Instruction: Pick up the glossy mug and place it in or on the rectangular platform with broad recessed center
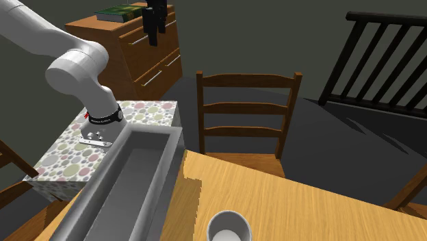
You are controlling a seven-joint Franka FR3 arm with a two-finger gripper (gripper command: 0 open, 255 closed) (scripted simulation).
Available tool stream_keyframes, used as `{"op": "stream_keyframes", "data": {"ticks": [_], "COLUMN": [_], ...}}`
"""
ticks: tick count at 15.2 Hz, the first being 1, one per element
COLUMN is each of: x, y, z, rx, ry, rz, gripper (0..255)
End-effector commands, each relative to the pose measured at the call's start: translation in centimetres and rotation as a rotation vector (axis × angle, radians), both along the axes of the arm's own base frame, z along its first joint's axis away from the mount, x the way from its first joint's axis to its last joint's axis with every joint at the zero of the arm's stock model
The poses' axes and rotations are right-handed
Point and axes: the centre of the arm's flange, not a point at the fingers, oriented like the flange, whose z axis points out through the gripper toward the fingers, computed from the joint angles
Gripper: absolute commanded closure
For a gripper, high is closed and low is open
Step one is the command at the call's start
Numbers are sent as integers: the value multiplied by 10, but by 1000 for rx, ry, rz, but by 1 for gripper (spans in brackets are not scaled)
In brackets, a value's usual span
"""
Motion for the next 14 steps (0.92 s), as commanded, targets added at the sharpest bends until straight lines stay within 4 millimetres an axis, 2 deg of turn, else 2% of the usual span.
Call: {"op": "stream_keyframes", "data": {"ticks": [1, 14], "x": [0, 56], "y": [0, -136], "z": [0, -70], "rx": [0, -45], "ry": [0, -42], "rz": [0, 25], "gripper": [0, 0]}}
